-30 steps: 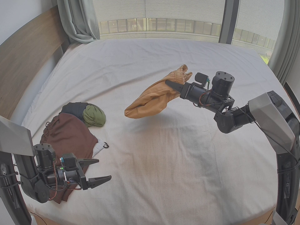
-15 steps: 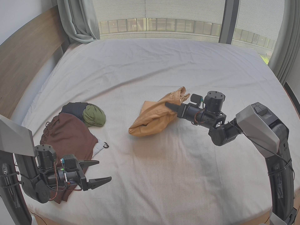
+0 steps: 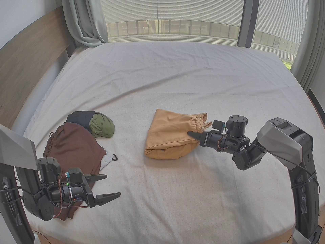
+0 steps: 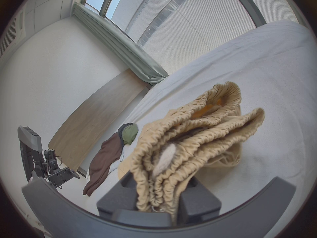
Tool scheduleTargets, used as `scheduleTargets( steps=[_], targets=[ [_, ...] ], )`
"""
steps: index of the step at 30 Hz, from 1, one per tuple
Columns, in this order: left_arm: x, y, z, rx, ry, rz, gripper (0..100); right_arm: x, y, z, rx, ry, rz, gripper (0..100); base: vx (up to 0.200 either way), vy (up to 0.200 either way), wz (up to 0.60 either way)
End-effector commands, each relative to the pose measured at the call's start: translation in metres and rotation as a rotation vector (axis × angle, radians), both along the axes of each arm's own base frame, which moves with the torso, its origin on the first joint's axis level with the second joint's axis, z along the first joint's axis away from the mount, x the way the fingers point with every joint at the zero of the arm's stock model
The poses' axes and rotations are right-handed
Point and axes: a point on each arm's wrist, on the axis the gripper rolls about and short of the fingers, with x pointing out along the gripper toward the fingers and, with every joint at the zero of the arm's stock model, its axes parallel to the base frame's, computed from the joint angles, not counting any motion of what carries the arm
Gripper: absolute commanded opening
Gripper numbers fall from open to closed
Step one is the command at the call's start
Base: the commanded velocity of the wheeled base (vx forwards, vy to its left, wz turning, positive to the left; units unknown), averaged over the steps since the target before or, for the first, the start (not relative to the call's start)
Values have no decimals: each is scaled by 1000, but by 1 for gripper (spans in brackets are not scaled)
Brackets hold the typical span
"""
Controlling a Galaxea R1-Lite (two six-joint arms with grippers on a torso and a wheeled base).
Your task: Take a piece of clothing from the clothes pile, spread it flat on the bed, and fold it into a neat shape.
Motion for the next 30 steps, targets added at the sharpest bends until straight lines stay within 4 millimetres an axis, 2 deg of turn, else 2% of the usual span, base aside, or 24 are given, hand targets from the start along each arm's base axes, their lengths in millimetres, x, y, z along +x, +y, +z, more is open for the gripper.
scheduleTargets(
  steps=[1,7,11,12,15,18,23,26,28,29,30],
  targets=[
    [0,0,1,-1,-3,1,100,-7,-3,-16,-13,43,-3,0,0,0,0],
    [0,-1,0,0,1,-4,100,-8,-8,-32,-34,33,-8,0,0,0,0],
    [0,-1,-1,0,2,-5,100,-10,-9,-34,-34,33,-8,0,0,0,0],
    [0,-1,-1,0,3,-3,100,-10,-10,-34,-34,34,-10,100,0,0,0],
    [0,-1,-1,0,5,-5,100,-11,-11,-34,-34,38,-12,100,0,0,0],
    [0,-1,-1,0,3,-3,100,-22,-12,-36,-53,70,-6,100,0,0,0],
    [0,-1,-1,0,1,-2,100,-46,-15,-32,-94,126,13,100,0,0,0],
    [0,-1,-1,0,6,-3,100,-70,-18,-38,-163,170,45,100,0,0,0],
    [1,-1,-1,1,4,-4,100,-75,-17,-39,-179,175,55,100,0,0,0],
    [1,-1,-1,0,5,-3,100,-88,-15,-43,-214,194,85,100,0,0,0],
    [1,-1,-1,0,5,-3,100,-88,-15,-43,-214,194,85,100,0,0,0]
  ],
)
